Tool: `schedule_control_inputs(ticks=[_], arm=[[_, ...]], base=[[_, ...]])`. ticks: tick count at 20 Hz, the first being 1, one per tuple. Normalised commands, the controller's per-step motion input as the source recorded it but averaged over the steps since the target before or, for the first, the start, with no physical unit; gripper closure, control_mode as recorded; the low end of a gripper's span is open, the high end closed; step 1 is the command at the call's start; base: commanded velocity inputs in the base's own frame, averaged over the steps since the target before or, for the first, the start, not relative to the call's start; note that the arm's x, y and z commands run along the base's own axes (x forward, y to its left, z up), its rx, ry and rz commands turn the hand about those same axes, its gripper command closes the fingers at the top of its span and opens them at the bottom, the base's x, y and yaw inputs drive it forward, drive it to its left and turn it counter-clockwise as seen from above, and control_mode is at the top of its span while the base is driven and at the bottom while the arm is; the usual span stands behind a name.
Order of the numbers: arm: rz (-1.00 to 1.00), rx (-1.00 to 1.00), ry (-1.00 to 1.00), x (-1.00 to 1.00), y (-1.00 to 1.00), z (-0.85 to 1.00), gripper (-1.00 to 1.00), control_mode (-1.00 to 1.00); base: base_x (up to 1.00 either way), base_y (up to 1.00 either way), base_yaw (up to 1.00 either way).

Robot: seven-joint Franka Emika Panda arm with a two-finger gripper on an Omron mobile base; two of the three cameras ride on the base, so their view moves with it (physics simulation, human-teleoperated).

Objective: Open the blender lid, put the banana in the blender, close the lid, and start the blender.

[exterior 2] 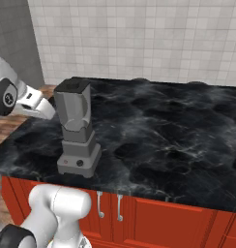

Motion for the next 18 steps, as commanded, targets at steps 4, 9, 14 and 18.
schedule_control_inputs(ticks=[4,9,14,18], arm=[[-0.12,-0.41,0.10,-0.29,0.58,-0.89,-1.00,-1.00],[-0.02,-0.31,0.36,0.00,0.24,-0.43,-1.00,-1.00],[-0.06,-0.09,0.22,0.08,-0.04,-0.35,-1.00,-1.00],[-0.02,-0.04,0.01,0.25,-0.19,-0.38,-1.00,-1.00]], base=[[0.00,0.00,0.00],[0.00,0.00,0.00],[0.00,0.00,0.00],[0.00,0.00,0.00]])
